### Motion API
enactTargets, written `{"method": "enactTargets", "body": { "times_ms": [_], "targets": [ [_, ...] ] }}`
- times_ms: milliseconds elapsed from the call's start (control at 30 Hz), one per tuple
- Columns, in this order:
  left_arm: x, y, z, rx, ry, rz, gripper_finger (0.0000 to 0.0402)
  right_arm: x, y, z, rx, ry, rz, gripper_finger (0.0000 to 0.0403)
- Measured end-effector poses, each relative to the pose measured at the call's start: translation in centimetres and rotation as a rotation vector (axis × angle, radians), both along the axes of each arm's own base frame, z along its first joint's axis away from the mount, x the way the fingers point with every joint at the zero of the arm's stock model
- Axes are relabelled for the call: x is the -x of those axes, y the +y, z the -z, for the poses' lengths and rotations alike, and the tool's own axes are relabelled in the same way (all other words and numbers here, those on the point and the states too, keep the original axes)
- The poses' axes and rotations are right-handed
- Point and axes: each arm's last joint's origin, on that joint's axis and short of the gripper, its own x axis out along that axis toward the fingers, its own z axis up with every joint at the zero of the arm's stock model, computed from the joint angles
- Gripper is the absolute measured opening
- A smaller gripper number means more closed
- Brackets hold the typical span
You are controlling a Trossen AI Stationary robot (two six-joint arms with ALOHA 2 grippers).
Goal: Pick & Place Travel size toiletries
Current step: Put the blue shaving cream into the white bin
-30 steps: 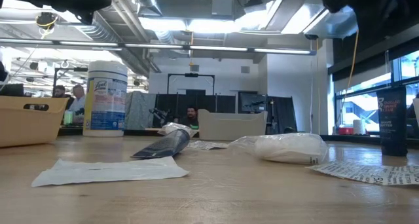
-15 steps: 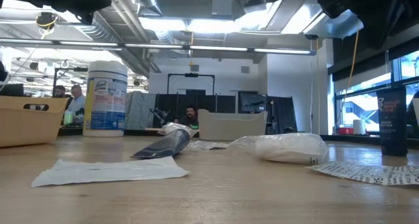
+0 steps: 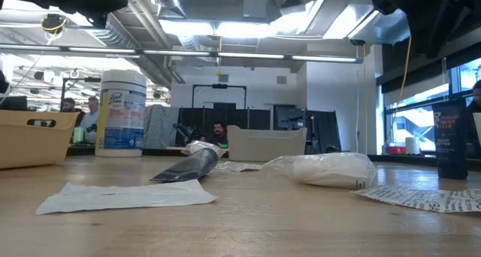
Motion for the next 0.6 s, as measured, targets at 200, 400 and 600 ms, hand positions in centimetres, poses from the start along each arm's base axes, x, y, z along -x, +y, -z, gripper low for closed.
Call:
{"method": "enactTargets", "body": {
  "times_ms": [200,400,600],
  "targets": [
    [0.0,0.0,0.0,0.000,0.000,0.000,0.0083,-0.3,0.6,0.5,0.035,0.013,0.000,0.0164],
    [0.0,0.0,0.0,0.000,-0.001,0.000,0.0083,-0.4,1.3,2.4,0.048,0.089,-0.015,0.0142],
    [0.0,0.0,0.0,0.000,0.000,0.000,0.0086,0.2,1.5,4.1,0.031,0.160,0.015,0.0138]
  ]
}}
